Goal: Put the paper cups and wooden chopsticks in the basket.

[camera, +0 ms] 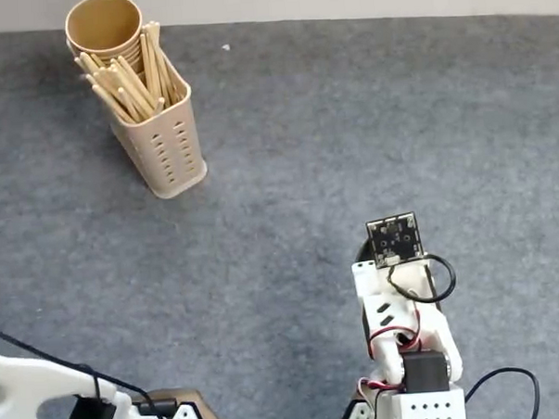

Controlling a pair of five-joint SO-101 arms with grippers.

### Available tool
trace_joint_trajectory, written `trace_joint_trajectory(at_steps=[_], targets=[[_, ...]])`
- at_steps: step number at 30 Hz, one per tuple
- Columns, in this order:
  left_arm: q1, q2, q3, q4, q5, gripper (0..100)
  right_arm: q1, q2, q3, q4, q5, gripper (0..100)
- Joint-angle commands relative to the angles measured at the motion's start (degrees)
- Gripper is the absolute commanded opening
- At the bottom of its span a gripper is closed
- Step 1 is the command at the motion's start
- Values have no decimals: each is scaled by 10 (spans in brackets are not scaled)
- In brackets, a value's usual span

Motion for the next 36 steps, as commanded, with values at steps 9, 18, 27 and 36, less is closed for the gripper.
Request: trace_joint_trajectory(at_steps=[9,18,27,36], targets=[[-3,123,-195,73,-6,123,-4,-2,51,-7,5,29],[30,155,-216,80,-7,6,-4,-2,51,-7,5,29],[178,153,-321,232,20,5,-4,-2,51,-7,5,29],[369,152,-782,404,97,5,-4,-2,51,-7,5,29]])
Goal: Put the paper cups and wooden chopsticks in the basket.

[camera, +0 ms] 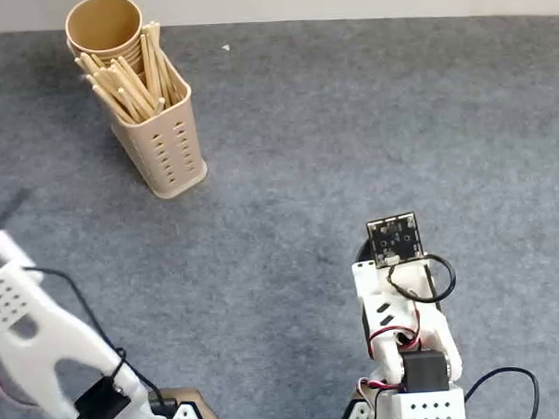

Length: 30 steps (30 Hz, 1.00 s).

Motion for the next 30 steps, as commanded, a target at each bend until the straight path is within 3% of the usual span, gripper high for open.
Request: trace_joint_trajectory(at_steps=[1,9,15,26,30], targets=[[87,-33,-182,28,13,5,-4,-2,51,-7,5,29],[246,-294,-133,-152,15,6,-5,-2,51,-7,5,29],[370,-360,-92,-275,11,6,-5,-2,51,-7,5,29],[398,-355,137,-515,15,6,-5,-2,51,-7,5,29],[429,-355,162,-548,15,7,-5,-2,51,-8,5,29]])
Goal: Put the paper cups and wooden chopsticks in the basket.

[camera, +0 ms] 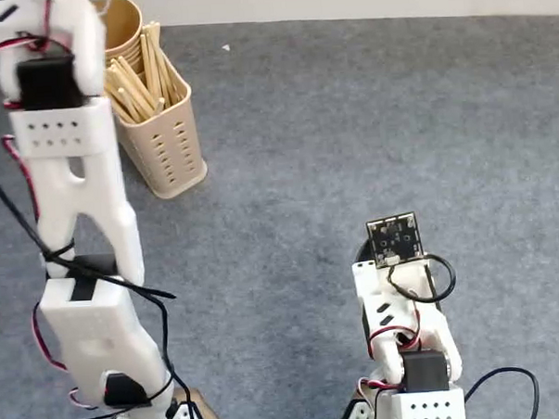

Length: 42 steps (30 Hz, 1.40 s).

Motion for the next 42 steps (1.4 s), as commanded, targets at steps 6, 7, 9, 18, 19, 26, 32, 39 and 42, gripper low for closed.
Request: trace_joint_trajectory(at_steps=[6,7,9,18,19,26,32,39,42], targets=[[53,-17,49,-28,8,7,-5,-2,51,-8,5,29],[53,-17,58,-28,8,7,-5,-2,51,-8,5,29],[51,-17,78,-29,8,7,-5,-2,51,-8,5,29],[52,-18,158,-28,9,7,-5,-2,51,-8,5,29],[52,-19,167,-28,10,7,-5,-2,51,-8,5,29],[36,-24,196,18,93,7,-5,-2,51,-8,5,29],[36,-24,196,39,95,8,-5,-2,51,-8,5,29],[27,-64,197,40,138,108,-5,-2,51,-9,5,29],[18,-87,196,66,148,130,-5,-2,51,-9,5,29]])
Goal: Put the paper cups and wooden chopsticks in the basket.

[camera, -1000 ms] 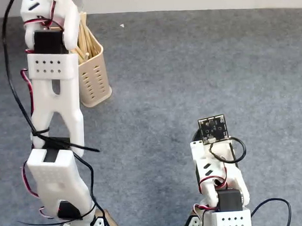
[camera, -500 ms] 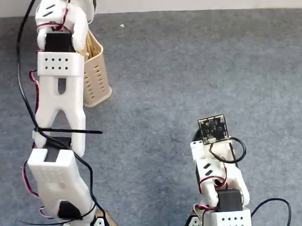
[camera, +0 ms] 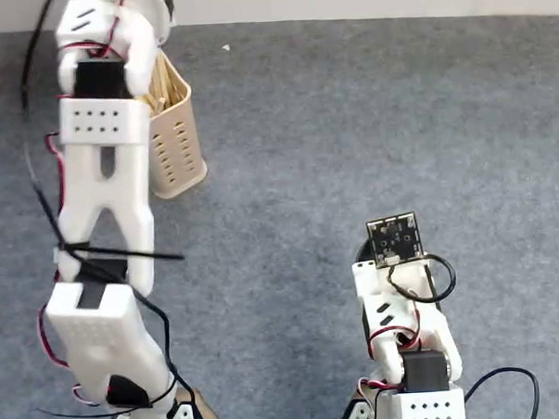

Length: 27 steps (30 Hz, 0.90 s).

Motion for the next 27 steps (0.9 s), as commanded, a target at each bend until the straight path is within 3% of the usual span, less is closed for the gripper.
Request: trace_joint_trajectory(at_steps=[1,9,12,16,21,22,27], targets=[[-15,-54,-4,20,13,130,-5,-2,51,-9,5,29],[-31,-73,-6,38,13,130,-5,-2,72,-19,5,29],[-34,-112,-31,138,13,130,-2,-2,73,-23,5,29],[-18,-200,-95,369,10,130,32,-3,56,16,2,29],[-14,-292,-113,627,-67,130,42,-3,-29,92,2,27],[-17,-305,-91,660,-73,130,37,-3,-43,113,2,27],[-96,-375,167,647,-76,130,30,-3,-86,216,2,27]])
